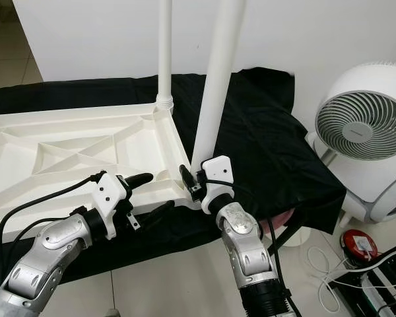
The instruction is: Building children table
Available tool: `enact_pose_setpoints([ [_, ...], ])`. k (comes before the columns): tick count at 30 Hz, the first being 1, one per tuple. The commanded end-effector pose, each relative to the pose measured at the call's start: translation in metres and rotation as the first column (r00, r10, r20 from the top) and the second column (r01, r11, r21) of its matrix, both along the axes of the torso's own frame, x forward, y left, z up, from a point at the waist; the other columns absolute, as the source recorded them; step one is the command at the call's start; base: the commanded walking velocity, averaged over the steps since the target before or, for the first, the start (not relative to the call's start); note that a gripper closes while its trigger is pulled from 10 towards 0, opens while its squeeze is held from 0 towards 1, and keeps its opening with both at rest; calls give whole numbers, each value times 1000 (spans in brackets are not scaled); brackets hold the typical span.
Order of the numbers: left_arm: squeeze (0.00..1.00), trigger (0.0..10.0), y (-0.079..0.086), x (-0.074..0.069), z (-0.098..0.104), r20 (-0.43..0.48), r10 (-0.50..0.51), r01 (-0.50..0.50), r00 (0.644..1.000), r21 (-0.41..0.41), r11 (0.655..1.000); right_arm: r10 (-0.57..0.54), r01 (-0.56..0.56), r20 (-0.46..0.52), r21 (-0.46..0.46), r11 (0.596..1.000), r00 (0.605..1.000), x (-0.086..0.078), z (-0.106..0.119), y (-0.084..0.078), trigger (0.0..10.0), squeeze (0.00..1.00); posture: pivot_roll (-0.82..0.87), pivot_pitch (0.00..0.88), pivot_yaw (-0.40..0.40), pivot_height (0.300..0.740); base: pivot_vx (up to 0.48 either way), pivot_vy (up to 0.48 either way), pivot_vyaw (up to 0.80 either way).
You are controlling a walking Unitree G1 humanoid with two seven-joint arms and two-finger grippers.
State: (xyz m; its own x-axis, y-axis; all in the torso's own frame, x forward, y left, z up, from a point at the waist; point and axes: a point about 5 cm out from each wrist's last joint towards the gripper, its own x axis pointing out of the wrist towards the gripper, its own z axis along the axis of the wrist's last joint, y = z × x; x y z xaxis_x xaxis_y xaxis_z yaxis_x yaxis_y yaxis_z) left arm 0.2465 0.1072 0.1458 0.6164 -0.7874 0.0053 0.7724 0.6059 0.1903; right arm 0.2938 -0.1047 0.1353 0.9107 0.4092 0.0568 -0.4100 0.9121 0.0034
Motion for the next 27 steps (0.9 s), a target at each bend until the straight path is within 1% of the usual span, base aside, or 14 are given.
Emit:
enact_pose_setpoints([
  [1, 0, 10000, -2, -2, 1, -6, -28, 28, 1000, 3, 1000, -30, 33, -117, 19, 999, 993, 0, -20, -8, 10000, 0, 17, 14, -58, 740, 0, 0, 0],
  [2, 0, 10000, -2, -2, 1, -6, -28, 28, 1000, 3, 1000, -30, 33, -117, 19, 999, 993, 0, -20, -8, 10000, 0, 17, 14, -58, 740, 0, 0, 0],
  [5, 0, 10000, -2, -2, 2, -6, -33, 33, 999, 3, 999, 15, -19, -67, -69, 997, 998, 1, -18, -4, 10000, 0, 15, 11, -56, 740, 0, 0, 0],
  [6, 0, 10000, -2, -2, 2, -6, -33, 33, 999, 3, 999, 15, -19, -67, -69, 997, 998, 1, -18, -4, 10000, 0, 15, 11, -56, 740, 0, 0, 0],
  [7, 0, 10000, -2, -1, 2, -4, -34, 34, 999, 3, 999, 49, -53, -51, -97, 994, 998, -1, -16, -1, 10000, 0, 15, 11, -56, 740, 0, 0, 0],
  [9, 0, 10000, -2, -1, 3, -2, -33, 33, 999, 3, 999, 66, -70, -44, -119, 990, 997, -2, -17, 0, 10000, 0, 17, 5, -58, 740, 0, 0, 0],
  [10, 0, 10000, -2, -1, 3, 0, -32, 32, 999, 4, 999, 80, -85, -41, -137, 987, 996, -4, -18, 1, 10000, 0, 18, 2, -57, 740, 0, 0, 0],
  [11, 0, 10000, -2, 0, 4, 1, -30, 30, 1000, 3, 1000, 127, -129, -28, -176, 976, 992, -8, -20, 2, 10000, 0, 19, 1, -59, 740, 0, 0, 0],
  [13, 0, 10000, -1, 0, 5, 2, -25, 25, 1000, 0, 1000, 183, -184, -25, -218, 958, 983, -13, -24, 3, 10000, 0, 18, 0, -59, 740, 0, 0, 0],
  [19, 0, 10000, 1, 1, 6, 8, -17, 17, 1000, -3, 1000, 253, -259, -58, -228, 938, 966, -22, -32, 1, 10000, 0, 17, 1, -58, 740, 0, 0, 0],
  [22, 0, 10000, 1, 1, 7, 9, -15, 15, 1000, -4, 1000, 259, -267, -65, -229, 936, 964, -24, -34, -2, 10000, 0, 14, 6, -56, 740, 0, 0, 0],
  [24, 0, 10000, 1, 2, 7, 10, -14, 14, 1000, -5, 1000, 249, -260, -76, -205, 944, 965, -24, -35, -4, 10000, 0, 14, 8, -56, 740, 0, 0, 0],
  [26, 0, 10000, 1, 2, 8, 11, -12, 12, 1000, -5, 1000, 208, -219, -100, -125, 968, 973, -21, -37, -8, 10000, 0, 14, 14, -57, 740, 0, 0, 0],
  [27, 0, 10000, 1, 2, 8, 11, -12, 12, 1000, -5, 1000, 208, -219, -100, -125, 968, 973, -21, -37, -8, 10000, 0, 14, 14, -57, 740, 0, 0, 0],
])
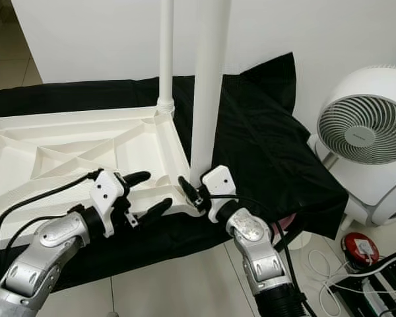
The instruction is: Building children table
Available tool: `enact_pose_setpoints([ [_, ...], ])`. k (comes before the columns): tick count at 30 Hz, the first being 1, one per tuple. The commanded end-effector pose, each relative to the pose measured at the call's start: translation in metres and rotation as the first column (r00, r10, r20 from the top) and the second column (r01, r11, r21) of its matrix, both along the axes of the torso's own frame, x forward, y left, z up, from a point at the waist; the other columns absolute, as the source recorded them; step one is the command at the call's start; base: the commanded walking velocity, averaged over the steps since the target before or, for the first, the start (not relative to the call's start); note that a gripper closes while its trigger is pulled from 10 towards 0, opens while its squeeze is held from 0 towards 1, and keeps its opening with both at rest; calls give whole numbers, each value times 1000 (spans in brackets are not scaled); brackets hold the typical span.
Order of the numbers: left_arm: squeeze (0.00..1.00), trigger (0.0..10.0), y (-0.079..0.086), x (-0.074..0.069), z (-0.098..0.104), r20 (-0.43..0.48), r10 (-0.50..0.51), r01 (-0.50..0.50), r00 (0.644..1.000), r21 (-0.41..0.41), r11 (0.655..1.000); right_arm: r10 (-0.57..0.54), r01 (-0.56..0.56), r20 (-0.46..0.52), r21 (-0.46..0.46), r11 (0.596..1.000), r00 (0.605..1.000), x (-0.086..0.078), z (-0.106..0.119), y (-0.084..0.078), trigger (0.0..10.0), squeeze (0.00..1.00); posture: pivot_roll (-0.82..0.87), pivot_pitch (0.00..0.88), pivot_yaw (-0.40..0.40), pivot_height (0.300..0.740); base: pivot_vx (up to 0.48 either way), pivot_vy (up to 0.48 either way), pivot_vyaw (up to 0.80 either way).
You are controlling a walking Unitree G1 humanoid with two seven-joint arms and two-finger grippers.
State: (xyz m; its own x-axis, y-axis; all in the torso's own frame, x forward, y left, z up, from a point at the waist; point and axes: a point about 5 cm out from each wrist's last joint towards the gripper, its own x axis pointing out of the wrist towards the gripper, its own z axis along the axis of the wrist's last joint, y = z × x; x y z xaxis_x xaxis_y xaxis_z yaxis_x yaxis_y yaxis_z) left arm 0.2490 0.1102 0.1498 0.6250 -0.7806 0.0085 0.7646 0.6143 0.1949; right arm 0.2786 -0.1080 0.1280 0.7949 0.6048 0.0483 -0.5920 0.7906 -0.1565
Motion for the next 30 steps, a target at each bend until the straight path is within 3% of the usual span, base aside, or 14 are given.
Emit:
enact_pose_setpoints([
  [1, 0, 10000, -1, -1, 4, 6, -22, 22, 1000, -5, 1000, -28, 29, -170, 8, 1000, 985, -5, -29, -6, 10000, 0, 14, 14, -57, 740, 0, 0, 0],
  [4, 0, 10000, -1, -1, 4, 6, -21, 21, 1000, -7, 1000, -54, 67, -197, 58, 996, 979, -1, -29, -6, 10000, 0, 17, 16, -57, 740, 0, 0, 0],
  [17, 0, 10000, -1, -1, 5, 6, -16, 16, 1000, -7, 1000, -69, 102, -262, 116, 988, 963, 1, -31, -6, 10000, 0, 19, 17, -59, 740, 0, 0, 0],
  [22, 0, 10000, -2, -3, 5, 7, -15, 15, 1000, -13, 1000, -167, 242, -374, 163, 956, 912, 8, -38, -15, 10000, 0, 19, 21, -60, 740, 0, 0, 0],
  [24, 0, 10000, -2, -3, 5, 7, -15, 15, 1000, -13, 1000, -171, 251, -386, 167, 953, 907, 9, -38, -16, 10000, 0, 19, 21, -60, 740, 0, 0, 0],
  [30, 0, 10000, -1, -3, 6, 7, -13, 13, 1000, -12, 1000, -110, 157, -347, 111, 981, 932, 15, -29, -9, 10000, 0, 22, 23, -59, 740, 0, 0, 0],
])
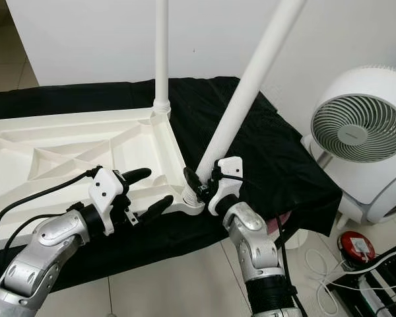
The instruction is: Building children table
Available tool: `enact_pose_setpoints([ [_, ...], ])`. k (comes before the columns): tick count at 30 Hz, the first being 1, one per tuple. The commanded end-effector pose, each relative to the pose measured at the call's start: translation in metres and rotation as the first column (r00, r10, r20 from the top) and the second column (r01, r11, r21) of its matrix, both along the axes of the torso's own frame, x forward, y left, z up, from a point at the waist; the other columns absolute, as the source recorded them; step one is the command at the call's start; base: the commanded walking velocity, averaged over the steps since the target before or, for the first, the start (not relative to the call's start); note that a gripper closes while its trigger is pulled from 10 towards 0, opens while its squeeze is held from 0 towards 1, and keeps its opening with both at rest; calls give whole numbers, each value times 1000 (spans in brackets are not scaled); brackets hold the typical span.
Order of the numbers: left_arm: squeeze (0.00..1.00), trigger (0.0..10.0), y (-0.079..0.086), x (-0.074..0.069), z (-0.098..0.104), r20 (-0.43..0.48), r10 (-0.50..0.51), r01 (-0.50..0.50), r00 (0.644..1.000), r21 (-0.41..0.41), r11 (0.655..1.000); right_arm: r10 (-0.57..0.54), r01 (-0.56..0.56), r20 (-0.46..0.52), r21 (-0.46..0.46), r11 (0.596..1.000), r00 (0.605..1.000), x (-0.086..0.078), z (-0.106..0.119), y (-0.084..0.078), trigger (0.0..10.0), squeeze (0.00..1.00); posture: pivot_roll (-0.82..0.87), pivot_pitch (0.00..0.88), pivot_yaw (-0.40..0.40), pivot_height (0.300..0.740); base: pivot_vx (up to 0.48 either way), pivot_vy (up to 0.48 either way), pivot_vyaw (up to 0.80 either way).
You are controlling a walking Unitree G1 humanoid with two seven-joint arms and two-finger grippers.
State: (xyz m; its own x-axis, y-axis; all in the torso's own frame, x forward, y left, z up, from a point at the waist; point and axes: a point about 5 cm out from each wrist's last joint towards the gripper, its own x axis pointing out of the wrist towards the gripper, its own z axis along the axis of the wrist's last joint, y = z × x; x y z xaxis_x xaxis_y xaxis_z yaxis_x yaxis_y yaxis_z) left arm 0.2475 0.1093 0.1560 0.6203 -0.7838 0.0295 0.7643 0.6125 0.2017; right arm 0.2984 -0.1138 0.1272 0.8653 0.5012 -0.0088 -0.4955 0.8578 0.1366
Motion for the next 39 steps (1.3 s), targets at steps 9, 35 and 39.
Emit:
enact_pose_setpoints([
  [9, 0, 10000, 1, -2, 1, -9, -3, 3, 1000, 0, 1000, 70, -98, -168, -162, 982, 983, -2, -30, -1, 10000, 0, 27, 25, -63, 740, 0, 0, 0],
  [35, 0, 10000, 2, -2, 2, -8, -4, 4, 1000, -4, 1000, 149, -149, -19, -203, 968, 989, -32, -39, 3, 10000, 0, 22, 8, -58, 740, 0, 0, 0],
  [39, 0, 10000, 2, -2, 2, -8, -6, 6, 1000, -2, 1000, 143, -141, -9, -217, 966, 990, -33, -41, 1, 10000, 0, 22, 8, -58, 740, 0, 0, 0],
])
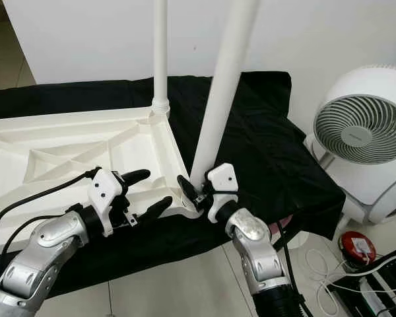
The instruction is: Building children table
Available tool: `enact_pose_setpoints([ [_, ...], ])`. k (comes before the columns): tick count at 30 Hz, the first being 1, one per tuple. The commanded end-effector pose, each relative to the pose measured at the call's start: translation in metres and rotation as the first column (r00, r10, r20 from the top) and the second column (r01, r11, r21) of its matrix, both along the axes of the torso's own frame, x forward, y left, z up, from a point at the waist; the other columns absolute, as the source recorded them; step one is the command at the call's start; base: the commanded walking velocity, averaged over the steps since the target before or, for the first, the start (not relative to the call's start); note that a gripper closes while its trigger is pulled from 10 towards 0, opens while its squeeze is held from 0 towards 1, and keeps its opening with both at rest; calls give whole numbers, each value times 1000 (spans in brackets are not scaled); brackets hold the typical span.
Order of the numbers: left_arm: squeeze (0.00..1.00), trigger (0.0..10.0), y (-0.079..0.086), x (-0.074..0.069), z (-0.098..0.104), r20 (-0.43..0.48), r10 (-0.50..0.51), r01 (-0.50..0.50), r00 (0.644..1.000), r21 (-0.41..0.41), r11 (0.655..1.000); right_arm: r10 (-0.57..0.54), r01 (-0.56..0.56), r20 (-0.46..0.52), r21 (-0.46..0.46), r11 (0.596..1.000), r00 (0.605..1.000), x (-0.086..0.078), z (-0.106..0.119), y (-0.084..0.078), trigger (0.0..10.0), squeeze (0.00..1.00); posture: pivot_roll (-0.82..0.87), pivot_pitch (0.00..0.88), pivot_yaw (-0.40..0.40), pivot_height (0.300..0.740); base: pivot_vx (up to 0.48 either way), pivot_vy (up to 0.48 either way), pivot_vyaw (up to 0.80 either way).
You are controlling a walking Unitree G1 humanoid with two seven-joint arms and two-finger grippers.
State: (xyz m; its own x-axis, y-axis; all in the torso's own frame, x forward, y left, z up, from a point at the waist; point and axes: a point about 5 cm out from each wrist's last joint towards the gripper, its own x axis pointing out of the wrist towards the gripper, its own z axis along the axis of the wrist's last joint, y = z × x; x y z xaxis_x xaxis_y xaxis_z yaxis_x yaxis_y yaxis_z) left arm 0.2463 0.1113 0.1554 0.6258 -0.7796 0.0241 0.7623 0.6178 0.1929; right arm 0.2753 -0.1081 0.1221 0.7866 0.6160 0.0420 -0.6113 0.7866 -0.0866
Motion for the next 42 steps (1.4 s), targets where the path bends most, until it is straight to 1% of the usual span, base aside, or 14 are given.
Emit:
enact_pose_setpoints([
  [1, 0, 10000, 0, -1, 2, 2, -13, 13, 1000, -1, 1000, -15, 4, -154, -73, 997, 988, -10, -36, -5, 10000, 0, 22, 8, -58, 740, 0, 0, 0],
  [6, 0, 10000, 0, 0, 3, 5, -14, 14, 1000, 0, 1000, 3, -11, -108, -69, 998, 994, -14, -35, -6, 10000, 0, 24, 8, -52, 740, 0, 0, 0],
  [8, 0, 10000, 0, 0, 4, 7, -15, 15, 1000, 4, 1000, 8, -12, -99, -38, 999, 995, -18, -36, -7, 10000, 0, 24, 8, -52, 740, 0, 0, 0],
  [10, 0, 10000, 0, -1, 3, 7, -15, 15, 1000, 4, 1000, 0, -3, -98, -27, 1000, 995, -18, -35, -8, 10000, 0, 24, 8, -52, 740, 0, 0, 0],
  [12, 0, 10000, 1, 0, 4, 5, -12, 12, 1000, 2, 1000, -22, 19, -94, -40, 999, 995, -15, -35, -9, 10000, 0, 25, 12, -52, 740, 0, 0, 0],
  [17, 0, 10000, 1, -1, 4, 5, -13, 13, 1000, 4, 1000, -42, 37, -123, -50, 998, 991, -9, -35, -8, 10000, 0, 27, 16, -50, 740, 0, 0, 0],
  [18, 0, 10000, 2, -1, 4, 5, -12, 12, 1000, 4, 1000, -47, 41, -143, -51, 998, 989, -6, -35, -9, 10000, 0, 27, 16, -50, 740, 0, 0, 0],
  [23, 0, 10000, 2, -1, 4, 5, -11, 11, 1000, 5, 1000, -42, 34, -158, -56, 998, 986, -2, -32, -9, 10000, 0, 27, 16, -50, 740, 0, 0, 0],
  [25, 0, 10000, 2, -1, 5, 7, -9, 9, 1000, 6, 1000, -14, 2, -182, -68, 998, 983, 4, -29, -9, 10000, 0, 33, 22, -49, 740, 0, 0, 0],
  [29, 0, 10000, 3, 0, 6, 9, -5, 5, 1000, 7, 1000, 14, -31, -211, -77, 997, 977, 8, -28, -9, 10000, 0, 38, 23, -52, 740, 0, 0, 0],
  [34, 0, 10000, 4, -1, 6, 11, -1, 1, 1000, 8, 1000, 22, -40, -239, -71, 997, 971, 10, -27, -9, 10000, 0, 39, 24, -52, 740, 0, 0, 0],
  [36, 0, 10000, 5, -1, 6, 11, 3, -3, 1000, 8, 1000, 18, -35, -266, -60, 998, 964, 12, -28, -10, 10000, 0, 40, 29, -56, 740, 0, 0, 0],
  [40, 0, 10000, 5, -1, 6, 11, 4, -5, 1000, 8, 1000, 11, -27, -273, -55, 998, 962, 13, -27, -11, 10000, 0, 40, 30, -56, 740, 0, 0, 0],
  [42, 0, 10000, 5, -1, 6, 12, 6, -6, 1000, 7, 1000, -7, 1, -307, -17, 1000, 952, 14, -29, -12, 10000, 0, 39, 31, -57, 740, 0, 0, 0],
])
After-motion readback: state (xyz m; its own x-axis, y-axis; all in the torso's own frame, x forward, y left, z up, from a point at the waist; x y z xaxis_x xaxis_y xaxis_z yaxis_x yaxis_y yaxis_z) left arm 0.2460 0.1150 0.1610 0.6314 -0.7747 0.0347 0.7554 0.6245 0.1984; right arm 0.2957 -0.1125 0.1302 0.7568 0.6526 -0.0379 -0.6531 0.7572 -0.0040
